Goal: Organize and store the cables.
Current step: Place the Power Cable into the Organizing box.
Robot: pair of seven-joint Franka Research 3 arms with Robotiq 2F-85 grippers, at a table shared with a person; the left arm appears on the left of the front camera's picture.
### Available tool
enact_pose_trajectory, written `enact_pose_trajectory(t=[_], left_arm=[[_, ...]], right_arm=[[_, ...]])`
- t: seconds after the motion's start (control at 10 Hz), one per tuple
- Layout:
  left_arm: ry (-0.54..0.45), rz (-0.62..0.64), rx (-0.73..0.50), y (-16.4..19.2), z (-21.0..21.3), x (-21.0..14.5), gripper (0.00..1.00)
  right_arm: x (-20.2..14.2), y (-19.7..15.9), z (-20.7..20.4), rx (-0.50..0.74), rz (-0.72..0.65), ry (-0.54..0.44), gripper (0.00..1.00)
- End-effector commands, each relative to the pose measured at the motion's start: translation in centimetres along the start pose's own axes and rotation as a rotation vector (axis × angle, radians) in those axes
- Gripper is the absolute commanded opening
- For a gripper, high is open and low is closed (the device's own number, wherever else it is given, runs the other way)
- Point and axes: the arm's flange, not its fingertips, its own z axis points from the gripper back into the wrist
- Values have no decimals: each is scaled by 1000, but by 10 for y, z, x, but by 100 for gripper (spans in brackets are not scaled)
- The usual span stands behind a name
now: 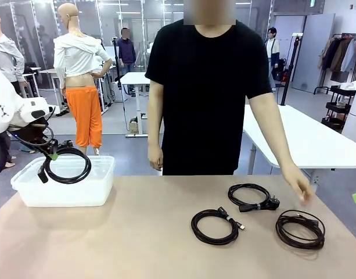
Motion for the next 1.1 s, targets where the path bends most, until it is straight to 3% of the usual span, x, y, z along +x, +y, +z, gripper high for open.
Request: enact_pose_trajectory(t=[0.0,0.4,0.5,0.6,0.7,0.8,0.9,1.0], left_arm=[[7,-19,-37,20,-7,19,19],[56,26,-74,29,-43,31,19],[64,49,-74,32,-45,31,40],[52,52,-63,34,-45,31,38],[55,61,-59,35,-45,29,58],[65,67,-54,36,-45,26,57],[67,68,-45,35,-46,24,77],[65,66,-36,33,-45,21,76]], right_arm=[[0,-1,-2,-9,8,4,100],[0,-1,-2,-9,8,4,100],[0,-1,-2,-9,8,4,100],[0,-1,-2,-9,8,4,100],[0,-1,-2,-9,8,4,100],[0,-1,-2,-9,8,4,100],[0,-1,-2,-9,8,4,100],[0,-1,-2,-9,8,4,100]])
